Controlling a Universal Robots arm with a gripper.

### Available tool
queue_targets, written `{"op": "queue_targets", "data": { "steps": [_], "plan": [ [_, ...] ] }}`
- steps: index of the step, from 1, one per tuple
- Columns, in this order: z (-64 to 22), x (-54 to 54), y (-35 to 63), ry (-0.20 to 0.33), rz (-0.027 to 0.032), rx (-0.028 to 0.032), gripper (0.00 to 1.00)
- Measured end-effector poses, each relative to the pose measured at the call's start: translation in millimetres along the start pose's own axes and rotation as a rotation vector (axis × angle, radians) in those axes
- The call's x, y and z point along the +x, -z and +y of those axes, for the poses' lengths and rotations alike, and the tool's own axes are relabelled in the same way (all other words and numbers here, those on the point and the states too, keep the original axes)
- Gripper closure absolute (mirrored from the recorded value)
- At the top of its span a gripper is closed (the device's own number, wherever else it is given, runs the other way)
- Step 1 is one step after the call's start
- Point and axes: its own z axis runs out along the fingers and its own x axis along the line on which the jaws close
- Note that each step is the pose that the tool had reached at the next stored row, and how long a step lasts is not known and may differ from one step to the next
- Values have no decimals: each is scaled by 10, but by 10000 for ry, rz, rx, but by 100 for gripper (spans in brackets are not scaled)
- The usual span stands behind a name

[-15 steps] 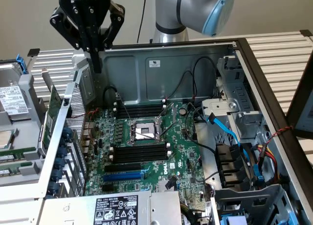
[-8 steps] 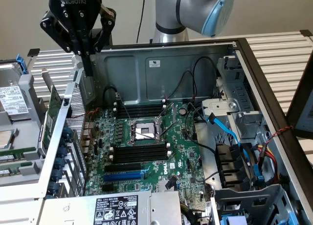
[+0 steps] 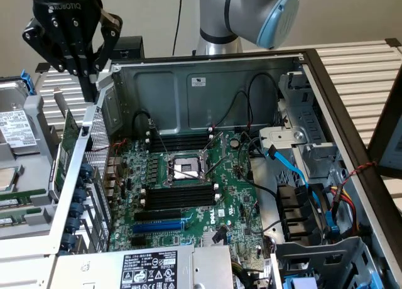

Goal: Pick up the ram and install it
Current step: 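Reach for the ram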

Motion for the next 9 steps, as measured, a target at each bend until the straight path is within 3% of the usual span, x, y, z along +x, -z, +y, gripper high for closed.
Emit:
{"op": "queue_targets", "data": {
  "steps": [9],
  "plan": [
    [-62,403,1,-2,14,-43,89]
  ]
}}
